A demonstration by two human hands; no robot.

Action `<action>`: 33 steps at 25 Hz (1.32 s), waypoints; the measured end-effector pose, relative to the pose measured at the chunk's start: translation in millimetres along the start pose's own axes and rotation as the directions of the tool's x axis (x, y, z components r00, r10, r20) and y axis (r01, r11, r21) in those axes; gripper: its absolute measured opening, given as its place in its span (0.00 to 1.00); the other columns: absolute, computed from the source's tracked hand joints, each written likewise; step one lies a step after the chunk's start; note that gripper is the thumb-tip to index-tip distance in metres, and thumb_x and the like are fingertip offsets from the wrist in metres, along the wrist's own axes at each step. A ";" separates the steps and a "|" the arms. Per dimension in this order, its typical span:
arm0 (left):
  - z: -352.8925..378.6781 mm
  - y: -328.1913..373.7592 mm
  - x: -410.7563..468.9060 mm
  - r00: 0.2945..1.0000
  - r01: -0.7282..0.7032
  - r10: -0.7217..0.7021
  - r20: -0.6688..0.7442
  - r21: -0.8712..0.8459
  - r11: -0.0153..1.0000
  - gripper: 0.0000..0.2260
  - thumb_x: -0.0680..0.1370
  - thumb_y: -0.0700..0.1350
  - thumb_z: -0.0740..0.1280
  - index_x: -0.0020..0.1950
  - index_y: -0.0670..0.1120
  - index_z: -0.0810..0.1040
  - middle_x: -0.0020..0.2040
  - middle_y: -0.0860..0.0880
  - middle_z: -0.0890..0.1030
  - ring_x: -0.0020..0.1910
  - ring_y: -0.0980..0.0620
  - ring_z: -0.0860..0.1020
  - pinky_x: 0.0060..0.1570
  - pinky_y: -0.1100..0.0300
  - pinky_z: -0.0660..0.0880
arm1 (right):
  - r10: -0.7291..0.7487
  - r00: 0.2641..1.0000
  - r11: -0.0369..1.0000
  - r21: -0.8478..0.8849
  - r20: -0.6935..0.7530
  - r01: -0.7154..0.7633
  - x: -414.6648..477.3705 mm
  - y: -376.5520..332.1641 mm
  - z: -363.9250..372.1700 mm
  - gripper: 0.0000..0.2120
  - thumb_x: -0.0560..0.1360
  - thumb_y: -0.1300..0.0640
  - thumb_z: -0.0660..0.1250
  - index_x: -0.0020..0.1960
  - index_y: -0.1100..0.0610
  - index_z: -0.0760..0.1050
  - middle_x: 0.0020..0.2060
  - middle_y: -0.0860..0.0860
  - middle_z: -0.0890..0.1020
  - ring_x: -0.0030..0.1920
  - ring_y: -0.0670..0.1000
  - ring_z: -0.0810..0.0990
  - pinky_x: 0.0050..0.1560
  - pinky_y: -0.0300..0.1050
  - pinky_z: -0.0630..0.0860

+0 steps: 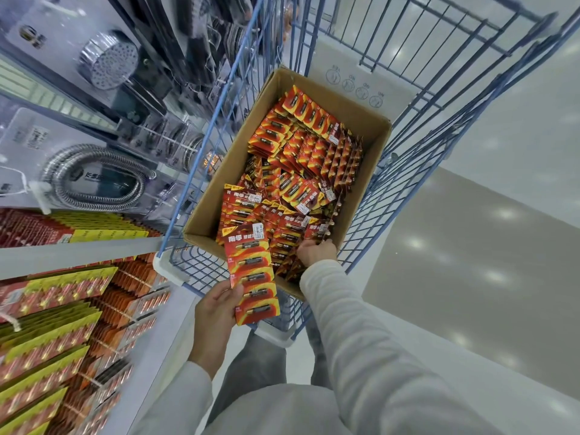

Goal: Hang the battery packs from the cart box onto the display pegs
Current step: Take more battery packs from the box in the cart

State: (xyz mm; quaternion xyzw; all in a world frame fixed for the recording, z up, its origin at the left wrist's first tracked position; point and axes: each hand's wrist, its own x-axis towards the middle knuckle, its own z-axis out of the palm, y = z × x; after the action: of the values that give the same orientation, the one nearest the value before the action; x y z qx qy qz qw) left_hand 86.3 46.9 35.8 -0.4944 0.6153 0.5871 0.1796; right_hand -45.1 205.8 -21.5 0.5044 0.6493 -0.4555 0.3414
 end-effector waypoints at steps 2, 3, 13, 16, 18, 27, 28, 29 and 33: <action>-2.9 -0.4 -0.1 1.000 -0.004 0.004 0.009 0.003 1.000 0.10 0.78 0.56 0.70 0.56 0.54 0.81 0.55 0.51 0.86 0.55 0.45 0.86 0.53 0.49 0.83 | 0.078 0.995 0.975 0.204 0.063 -0.090 2.6 -2.0 3.2 0.19 0.84 0.61 0.58 0.74 0.65 0.69 0.68 0.61 0.76 0.67 0.60 0.77 0.25 0.24 0.69; -4.2 -0.4 0.0 1.000 -0.004 0.004 0.016 0.003 1.000 0.12 0.77 0.57 0.70 0.57 0.54 0.81 0.55 0.51 0.86 0.54 0.45 0.86 0.52 0.50 0.83 | 0.099 0.992 0.944 0.308 0.083 -0.120 1.0 -1.4 2.2 0.19 0.84 0.60 0.59 0.73 0.65 0.71 0.68 0.60 0.77 0.66 0.60 0.77 0.29 0.24 0.70; -9.4 26.1 -12.5 0.996 -0.084 0.085 0.007 -0.101 0.991 0.09 0.83 0.50 0.68 0.62 0.52 0.80 0.56 0.51 0.87 0.53 0.48 0.86 0.47 0.55 0.82 | -0.055 0.917 0.552 0.777 0.396 -0.302 -48.3 15.3 -17.7 0.25 0.74 0.71 0.69 0.69 0.59 0.71 0.59 0.57 0.82 0.58 0.55 0.81 0.52 0.45 0.80; -12.7 37.7 -33.3 0.992 -0.127 0.128 -0.008 -0.192 0.973 0.08 0.83 0.48 0.68 0.62 0.51 0.80 0.55 0.51 0.87 0.53 0.49 0.87 0.47 0.55 0.82 | -0.247 0.860 0.740 0.660 0.446 -0.130 -67.1 20.2 -47.9 0.25 0.72 0.71 0.72 0.66 0.56 0.74 0.57 0.56 0.85 0.58 0.55 0.84 0.52 0.46 0.81; -18.3 43.3 -55.3 0.986 -0.169 0.166 -0.037 -0.272 0.947 0.08 0.83 0.46 0.68 0.62 0.50 0.79 0.56 0.51 0.87 0.53 0.49 0.86 0.49 0.52 0.82 | -0.335 0.807 0.806 0.592 0.487 -0.023 -86.3 15.0 -67.4 0.26 0.70 0.70 0.73 0.66 0.58 0.74 0.56 0.57 0.85 0.55 0.56 0.85 0.49 0.47 0.82; -77.9 32.1 -160.4 0.912 -0.409 0.282 -0.296 -0.678 0.611 0.18 0.77 0.41 0.69 0.67 0.48 0.78 0.57 0.45 0.87 0.51 0.45 0.87 0.42 0.52 0.85 | -0.465 0.404 0.843 0.255 0.788 0.474 -196.9 -13.1 -81.1 0.23 0.68 0.67 0.75 0.60 0.58 0.74 0.51 0.58 0.85 0.50 0.58 0.85 0.48 0.52 0.82; -86.1 32.2 -170.1 0.900 -0.436 0.290 -0.325 -0.699 0.567 0.18 0.77 0.41 0.69 0.67 0.47 0.78 0.57 0.44 0.87 0.51 0.44 0.87 0.41 0.52 0.84 | -0.471 0.358 0.822 0.253 0.806 0.510 -208.5 -12.8 -74.5 0.23 0.68 0.69 0.75 0.61 0.57 0.74 0.50 0.58 0.85 0.49 0.58 0.85 0.46 0.51 0.82; -94.7 31.4 -178.0 0.887 -0.462 0.297 -0.355 -0.710 0.532 0.18 0.77 0.40 0.68 0.67 0.46 0.78 0.57 0.43 0.87 0.51 0.44 0.87 0.41 0.52 0.84 | -0.472 0.305 0.801 0.259 0.827 0.539 -220.7 -11.8 -67.9 0.25 0.68 0.70 0.74 0.62 0.57 0.74 0.51 0.59 0.85 0.50 0.59 0.85 0.45 0.51 0.83; -140.7 24.0 -221.6 0.816 -0.577 0.268 -0.512 -0.739 0.347 0.13 0.79 0.39 0.66 0.64 0.41 0.79 0.54 0.43 0.87 0.50 0.43 0.86 0.44 0.48 0.86 | -0.408 0.113 0.733 0.251 0.906 0.632 -279.4 2.7 -32.4 0.31 0.69 0.74 0.74 0.69 0.59 0.73 0.58 0.64 0.83 0.57 0.65 0.83 0.52 0.56 0.82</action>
State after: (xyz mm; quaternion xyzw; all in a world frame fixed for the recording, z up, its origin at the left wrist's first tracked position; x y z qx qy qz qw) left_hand 216.3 4.0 261.1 -0.4181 0.3549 0.7576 -0.3539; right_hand 30.2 140.2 241.5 -0.1468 0.5093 -0.6778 0.5096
